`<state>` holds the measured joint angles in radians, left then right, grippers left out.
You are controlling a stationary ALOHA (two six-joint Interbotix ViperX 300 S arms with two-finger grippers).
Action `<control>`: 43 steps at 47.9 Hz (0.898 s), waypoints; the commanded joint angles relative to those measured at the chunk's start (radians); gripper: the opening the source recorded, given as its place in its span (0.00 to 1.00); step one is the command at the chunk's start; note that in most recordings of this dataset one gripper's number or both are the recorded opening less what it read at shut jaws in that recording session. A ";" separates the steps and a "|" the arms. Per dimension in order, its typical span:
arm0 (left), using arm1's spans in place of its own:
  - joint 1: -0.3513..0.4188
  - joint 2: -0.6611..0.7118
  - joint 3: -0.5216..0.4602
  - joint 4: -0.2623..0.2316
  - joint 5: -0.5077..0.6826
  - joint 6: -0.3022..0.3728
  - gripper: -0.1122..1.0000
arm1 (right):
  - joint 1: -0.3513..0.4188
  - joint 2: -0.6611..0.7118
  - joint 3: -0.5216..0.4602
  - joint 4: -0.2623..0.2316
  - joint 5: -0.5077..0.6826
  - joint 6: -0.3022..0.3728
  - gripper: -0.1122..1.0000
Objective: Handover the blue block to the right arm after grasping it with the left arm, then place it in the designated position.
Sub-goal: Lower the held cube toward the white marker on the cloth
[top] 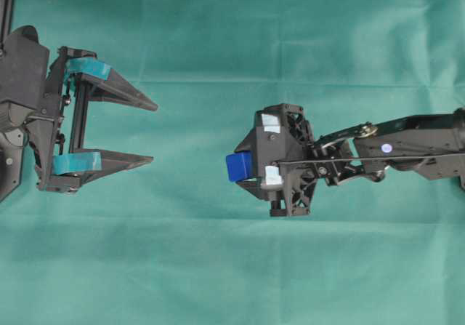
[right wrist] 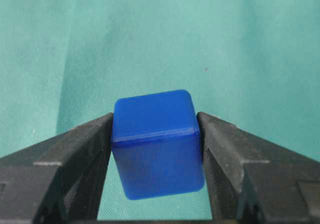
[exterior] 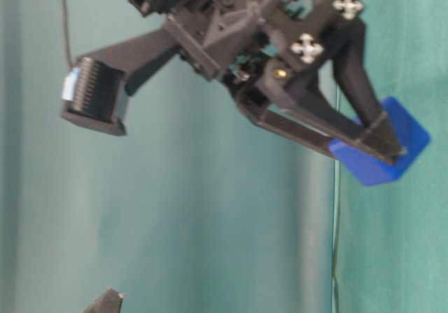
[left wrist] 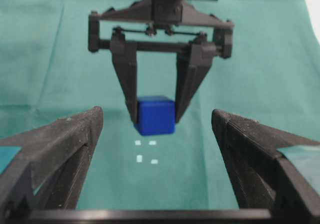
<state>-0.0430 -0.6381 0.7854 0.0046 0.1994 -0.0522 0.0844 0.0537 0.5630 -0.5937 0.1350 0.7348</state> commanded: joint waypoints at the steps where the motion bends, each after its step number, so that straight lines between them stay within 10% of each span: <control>1: -0.005 -0.005 -0.012 0.000 -0.005 -0.002 1.00 | -0.011 0.012 -0.029 0.002 -0.026 0.006 0.61; 43: -0.012 -0.005 -0.012 0.000 -0.002 -0.002 1.00 | -0.057 0.155 -0.052 0.034 -0.127 0.021 0.61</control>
<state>-0.0522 -0.6381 0.7854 0.0046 0.2025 -0.0537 0.0291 0.2240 0.5323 -0.5630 0.0107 0.7547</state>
